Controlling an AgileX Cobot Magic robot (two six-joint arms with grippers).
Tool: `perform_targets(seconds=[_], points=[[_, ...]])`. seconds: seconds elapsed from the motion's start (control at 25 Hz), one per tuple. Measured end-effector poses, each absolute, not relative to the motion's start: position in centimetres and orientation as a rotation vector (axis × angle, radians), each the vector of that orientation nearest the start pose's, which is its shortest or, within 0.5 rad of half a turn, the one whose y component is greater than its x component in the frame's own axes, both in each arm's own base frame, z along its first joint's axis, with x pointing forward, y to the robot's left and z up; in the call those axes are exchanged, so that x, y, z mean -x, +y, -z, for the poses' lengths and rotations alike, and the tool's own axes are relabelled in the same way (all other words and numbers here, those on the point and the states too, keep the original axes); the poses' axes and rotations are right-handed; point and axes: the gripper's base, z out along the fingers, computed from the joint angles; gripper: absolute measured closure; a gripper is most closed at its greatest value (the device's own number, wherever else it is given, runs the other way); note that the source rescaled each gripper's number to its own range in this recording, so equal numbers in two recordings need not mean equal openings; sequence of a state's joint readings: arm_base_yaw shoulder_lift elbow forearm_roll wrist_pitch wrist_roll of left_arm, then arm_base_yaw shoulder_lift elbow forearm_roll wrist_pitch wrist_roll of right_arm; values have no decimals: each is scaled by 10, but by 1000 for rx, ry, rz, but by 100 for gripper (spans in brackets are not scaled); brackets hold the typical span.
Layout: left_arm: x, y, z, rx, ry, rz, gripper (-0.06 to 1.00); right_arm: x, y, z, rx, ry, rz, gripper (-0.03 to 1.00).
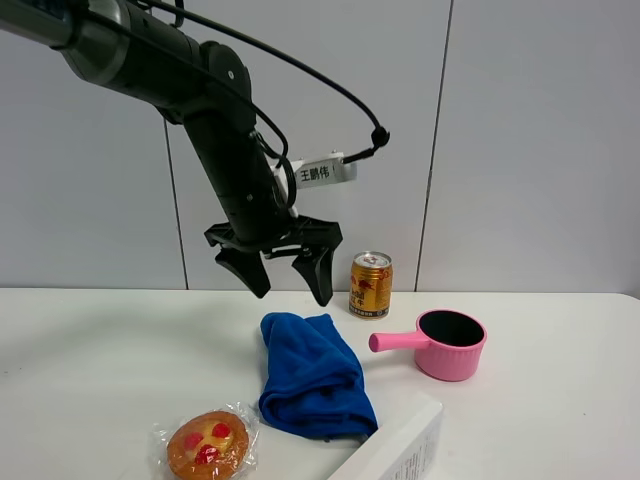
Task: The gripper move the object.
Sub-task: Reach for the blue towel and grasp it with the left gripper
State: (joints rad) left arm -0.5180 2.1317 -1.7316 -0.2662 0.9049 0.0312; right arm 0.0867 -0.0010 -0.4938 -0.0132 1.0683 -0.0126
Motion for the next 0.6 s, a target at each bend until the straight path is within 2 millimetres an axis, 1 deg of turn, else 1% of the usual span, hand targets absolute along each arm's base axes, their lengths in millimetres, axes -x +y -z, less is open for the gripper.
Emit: perform_targets(seconds=[0.12, 0.24, 0.48, 0.6], points=[[-395, -241, -184, -507, 2818, 364, 10, 5, -1, -275, 101, 2055, -30, -3], [-396, -243, -174, -468, 2840, 349, 10, 5, -1, -275, 101, 2055, -30, -3], [-395, -255, -174, -432, 2803, 416, 10, 5, -1, -275, 101, 2055, -30, -3], [-395, -263, -170, -433, 2804, 438, 10, 5, -1, -275, 101, 2055, -30, -3]])
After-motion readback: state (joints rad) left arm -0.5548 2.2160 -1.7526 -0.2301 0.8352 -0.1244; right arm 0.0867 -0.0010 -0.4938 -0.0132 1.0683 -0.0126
